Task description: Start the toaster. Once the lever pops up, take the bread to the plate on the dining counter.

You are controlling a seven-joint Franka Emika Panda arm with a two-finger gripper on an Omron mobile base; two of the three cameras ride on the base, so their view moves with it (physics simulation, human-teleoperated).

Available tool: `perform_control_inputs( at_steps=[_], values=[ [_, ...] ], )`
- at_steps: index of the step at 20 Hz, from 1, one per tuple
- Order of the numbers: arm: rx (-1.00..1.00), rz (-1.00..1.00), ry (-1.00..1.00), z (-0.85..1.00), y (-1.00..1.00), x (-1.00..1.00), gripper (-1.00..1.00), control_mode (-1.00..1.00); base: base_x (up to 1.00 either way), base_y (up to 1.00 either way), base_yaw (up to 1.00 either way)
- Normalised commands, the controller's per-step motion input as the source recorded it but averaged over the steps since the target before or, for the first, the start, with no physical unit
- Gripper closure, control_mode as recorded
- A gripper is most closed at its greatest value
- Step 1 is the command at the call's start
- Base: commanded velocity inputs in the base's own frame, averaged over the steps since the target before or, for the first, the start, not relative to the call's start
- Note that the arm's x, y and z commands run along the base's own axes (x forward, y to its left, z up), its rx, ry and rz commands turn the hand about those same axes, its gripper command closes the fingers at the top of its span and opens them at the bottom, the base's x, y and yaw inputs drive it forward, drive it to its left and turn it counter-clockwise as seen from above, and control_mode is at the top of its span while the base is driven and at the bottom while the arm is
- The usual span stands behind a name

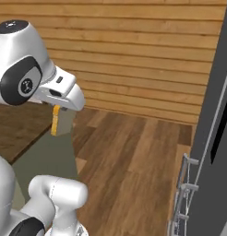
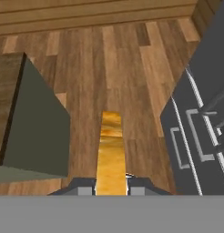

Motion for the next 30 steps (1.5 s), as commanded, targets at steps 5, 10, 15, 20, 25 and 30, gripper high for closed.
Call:
perform_control_inputs(
  at_steps=[5,10,15,20,25,30],
  values=[
    [0.00,0.00,0.00,0.00,0.00,0.00,1.00,1.00,1.00,-0.42,0.14],
    [0.00,0.00,0.00,0.00,0.00,0.00,1.00,1.00,1.00,-0.24,0.15],
    [0.00,0.00,0.00,0.00,0.00,0.00,1.00,1.00,1.00,-0.19,0.19],
    [0.00,0.00,0.00,0.00,0.00,0.00,1.00,1.00,1.00,-0.21,0.23],
    [0.00,0.00,0.00,0.00,0.00,0.00,1.00,1.00,1.00,-0.23,0.31],
    [0.00,0.00,0.00,0.00,0.00,0.00,1.00,1.00,1.00,-0.24,0.52]
  ],
)
